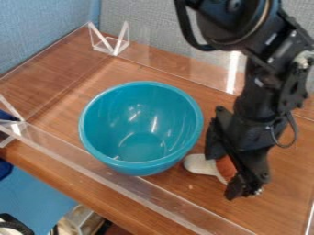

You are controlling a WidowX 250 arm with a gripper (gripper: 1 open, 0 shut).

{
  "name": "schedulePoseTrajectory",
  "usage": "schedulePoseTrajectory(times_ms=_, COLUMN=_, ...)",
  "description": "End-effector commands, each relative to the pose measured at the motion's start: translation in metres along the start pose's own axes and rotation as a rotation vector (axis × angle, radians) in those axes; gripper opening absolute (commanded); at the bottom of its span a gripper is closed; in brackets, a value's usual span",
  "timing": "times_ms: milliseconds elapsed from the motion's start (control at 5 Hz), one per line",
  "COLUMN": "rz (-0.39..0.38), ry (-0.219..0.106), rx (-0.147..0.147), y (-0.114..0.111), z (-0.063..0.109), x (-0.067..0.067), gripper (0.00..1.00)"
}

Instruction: Put the mushroom in the blue bowl

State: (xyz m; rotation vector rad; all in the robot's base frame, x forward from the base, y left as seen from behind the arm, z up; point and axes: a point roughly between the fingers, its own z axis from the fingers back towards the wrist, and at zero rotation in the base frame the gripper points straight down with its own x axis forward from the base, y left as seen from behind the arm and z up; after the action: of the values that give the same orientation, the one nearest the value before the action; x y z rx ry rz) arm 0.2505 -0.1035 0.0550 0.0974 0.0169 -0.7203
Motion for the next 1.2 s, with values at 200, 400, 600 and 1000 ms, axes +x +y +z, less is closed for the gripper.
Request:
schedulePoseTrajectory(times_ms=200, rz=-0.006, ry=-0.014, rx=0.009, y=0.011, z=-0.004, x=0.006, gripper=1.0)
schedulePoseTrajectory(times_ms=400, rz=0.022, ry=-0.008, rx=0.006, y=0.008, z=-0.009, x=0.011, gripper=1.0)
schedulePoseTrajectory(times_ms=600, rz=0.047, ry=-0.003, rx=0.001, y=0.005, z=-0.013, x=0.017, gripper=1.0)
schedulePoseTrajectory(times_ms=1000, rz=0.022, ry=-0.004, rx=-0.01, y=0.002, z=-0.027, x=0.016, gripper=1.0)
